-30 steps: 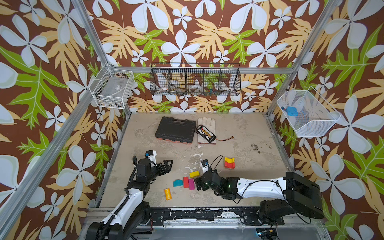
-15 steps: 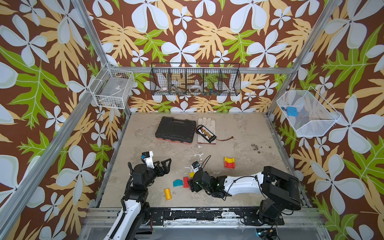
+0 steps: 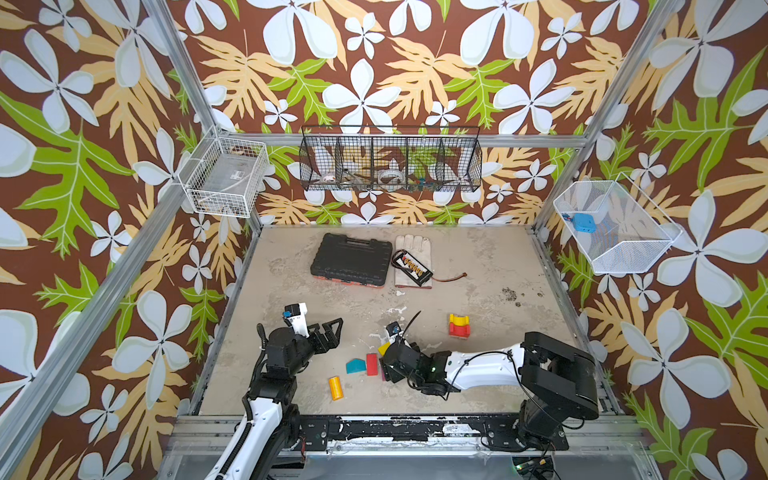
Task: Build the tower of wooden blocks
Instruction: 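Grasp the yellow rectangular block with the right gripper and lift it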
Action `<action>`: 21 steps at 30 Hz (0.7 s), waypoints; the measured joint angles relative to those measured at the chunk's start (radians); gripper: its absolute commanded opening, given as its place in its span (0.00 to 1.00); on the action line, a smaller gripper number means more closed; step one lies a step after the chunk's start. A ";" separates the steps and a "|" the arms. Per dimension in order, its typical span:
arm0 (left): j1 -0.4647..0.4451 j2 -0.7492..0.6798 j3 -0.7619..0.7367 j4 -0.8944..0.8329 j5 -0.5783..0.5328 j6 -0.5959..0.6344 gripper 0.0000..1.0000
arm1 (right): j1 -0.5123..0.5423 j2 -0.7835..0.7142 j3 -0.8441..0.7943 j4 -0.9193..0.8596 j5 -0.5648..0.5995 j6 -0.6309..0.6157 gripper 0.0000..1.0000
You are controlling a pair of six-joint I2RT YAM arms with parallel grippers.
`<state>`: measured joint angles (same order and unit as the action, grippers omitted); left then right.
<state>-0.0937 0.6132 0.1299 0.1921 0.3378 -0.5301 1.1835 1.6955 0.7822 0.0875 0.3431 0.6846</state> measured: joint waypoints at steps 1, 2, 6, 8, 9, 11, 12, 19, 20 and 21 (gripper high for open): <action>0.000 -0.001 0.000 0.000 0.000 0.000 1.00 | 0.000 -0.007 -0.002 -0.007 0.005 0.002 0.78; 0.000 -0.002 0.000 0.000 0.000 0.000 1.00 | 0.000 -0.015 -0.004 -0.019 0.010 0.009 0.78; 0.000 -0.005 0.000 0.000 0.003 0.000 1.00 | 0.000 -0.031 -0.006 -0.041 0.032 0.011 0.80; 0.000 -0.006 0.000 0.000 0.003 0.000 1.00 | 0.000 -0.031 -0.001 -0.053 0.037 0.011 0.80; 0.000 -0.006 0.000 0.000 0.003 0.000 1.00 | 0.000 -0.031 0.004 -0.062 0.043 0.011 0.80; 0.000 -0.008 0.000 0.000 0.003 0.000 1.00 | 0.000 -0.025 0.018 -0.069 0.048 0.008 0.81; 0.000 -0.009 0.000 0.000 0.003 0.000 1.00 | 0.000 -0.019 0.030 -0.075 0.050 0.003 0.82; 0.000 -0.012 0.000 0.000 0.007 -0.003 1.00 | -0.010 0.045 0.093 -0.101 0.054 -0.026 0.88; 0.000 -0.014 0.000 0.000 0.008 -0.003 1.00 | -0.026 0.076 0.115 -0.088 0.034 -0.048 0.88; 0.000 -0.016 0.000 0.000 0.008 -0.003 1.00 | -0.038 0.095 0.126 -0.081 0.023 -0.061 0.88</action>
<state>-0.0937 0.5972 0.1299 0.1921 0.3462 -0.5335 1.1458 1.7901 0.9077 0.0067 0.3664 0.6235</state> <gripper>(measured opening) 0.997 0.887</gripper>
